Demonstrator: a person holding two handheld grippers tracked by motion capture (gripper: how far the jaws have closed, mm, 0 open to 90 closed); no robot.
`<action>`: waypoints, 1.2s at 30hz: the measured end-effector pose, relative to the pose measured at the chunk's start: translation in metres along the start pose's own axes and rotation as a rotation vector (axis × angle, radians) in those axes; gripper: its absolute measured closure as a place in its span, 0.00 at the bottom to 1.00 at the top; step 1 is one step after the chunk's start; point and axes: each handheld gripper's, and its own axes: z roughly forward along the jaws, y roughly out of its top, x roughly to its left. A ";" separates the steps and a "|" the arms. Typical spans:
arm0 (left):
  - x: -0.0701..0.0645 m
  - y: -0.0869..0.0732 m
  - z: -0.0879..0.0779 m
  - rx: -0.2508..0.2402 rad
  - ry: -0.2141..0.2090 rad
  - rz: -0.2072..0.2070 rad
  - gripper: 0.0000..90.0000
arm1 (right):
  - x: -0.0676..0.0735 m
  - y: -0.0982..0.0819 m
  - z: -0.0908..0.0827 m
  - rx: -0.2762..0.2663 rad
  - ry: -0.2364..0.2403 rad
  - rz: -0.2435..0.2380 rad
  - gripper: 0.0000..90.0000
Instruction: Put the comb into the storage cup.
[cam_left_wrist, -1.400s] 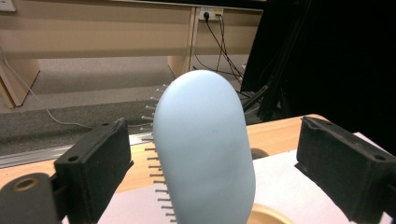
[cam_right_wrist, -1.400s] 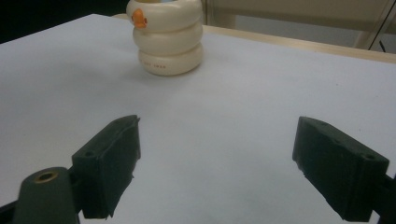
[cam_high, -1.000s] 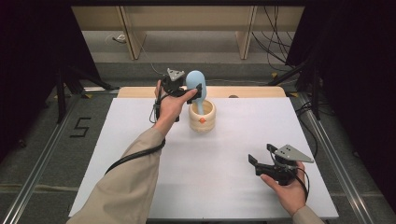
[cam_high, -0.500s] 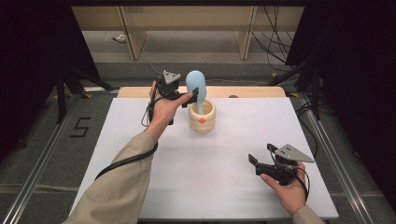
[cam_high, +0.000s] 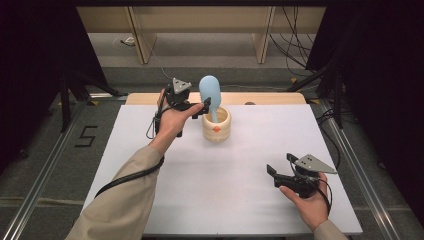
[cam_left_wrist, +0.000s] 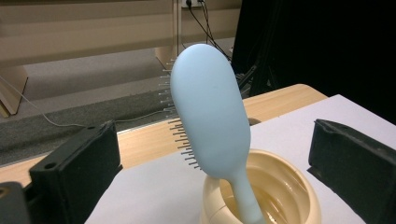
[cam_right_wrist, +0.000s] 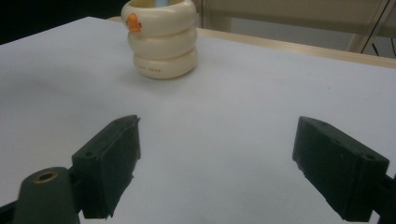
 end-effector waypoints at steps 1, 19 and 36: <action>0.000 0.000 -0.001 0.001 -0.002 0.006 0.02 | 0.000 0.000 0.000 0.001 0.000 0.000 0.18; 0.002 -0.008 -0.019 0.014 -0.020 0.014 0.02 | 0.000 0.000 0.000 0.001 -0.005 -0.003 0.18; 0.007 -0.019 -0.034 0.037 -0.036 0.033 0.02 | 0.000 0.001 0.000 -0.002 -0.008 0.000 0.18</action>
